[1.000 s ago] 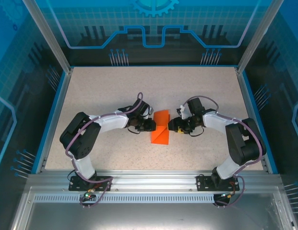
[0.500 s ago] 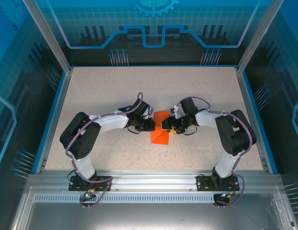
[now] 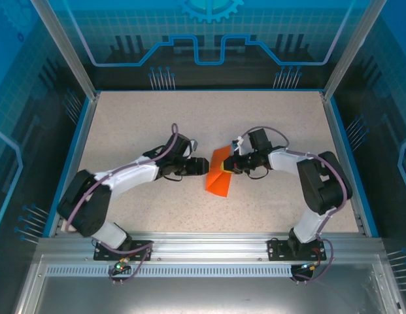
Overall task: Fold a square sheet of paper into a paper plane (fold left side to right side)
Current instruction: Turn over the paper at the center of the table.
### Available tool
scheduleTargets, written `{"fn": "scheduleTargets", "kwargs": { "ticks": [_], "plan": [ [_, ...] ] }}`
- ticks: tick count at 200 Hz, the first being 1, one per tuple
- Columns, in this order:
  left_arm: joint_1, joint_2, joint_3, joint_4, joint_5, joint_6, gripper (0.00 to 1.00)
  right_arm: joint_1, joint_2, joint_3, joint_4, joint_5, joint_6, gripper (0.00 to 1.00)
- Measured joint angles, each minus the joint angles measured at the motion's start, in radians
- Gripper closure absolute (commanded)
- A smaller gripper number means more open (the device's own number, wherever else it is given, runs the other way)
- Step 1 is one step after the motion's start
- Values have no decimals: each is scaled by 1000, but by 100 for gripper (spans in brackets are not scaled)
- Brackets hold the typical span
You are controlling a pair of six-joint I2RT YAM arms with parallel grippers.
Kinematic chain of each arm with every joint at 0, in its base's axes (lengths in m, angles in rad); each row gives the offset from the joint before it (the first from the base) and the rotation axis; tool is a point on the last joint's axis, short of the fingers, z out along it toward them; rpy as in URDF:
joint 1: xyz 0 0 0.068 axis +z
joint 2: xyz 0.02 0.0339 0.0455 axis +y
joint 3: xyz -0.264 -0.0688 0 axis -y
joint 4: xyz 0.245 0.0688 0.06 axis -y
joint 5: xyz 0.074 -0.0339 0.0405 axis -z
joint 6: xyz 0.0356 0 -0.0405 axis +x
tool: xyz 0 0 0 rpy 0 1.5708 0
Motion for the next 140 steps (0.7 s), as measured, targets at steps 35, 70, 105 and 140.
{"fn": "scheduleTargets", "kwargs": {
  "ticks": [35, 70, 105, 140],
  "plan": [
    [5, -190, -37, 36, 3, -62, 2, -105, -175, -13, 78, -95, 15, 100],
    [9, -309, -43, 97, 67, -119, 2, -126, -291, 0, 122, -198, 46, 100],
    [10, -341, -43, 211, 170, -192, 2, -126, -349, 59, 156, -288, 95, 100],
    [10, -339, -42, 284, 256, -241, 4, -123, -399, 110, 174, -345, 132, 99]
  ]
}}
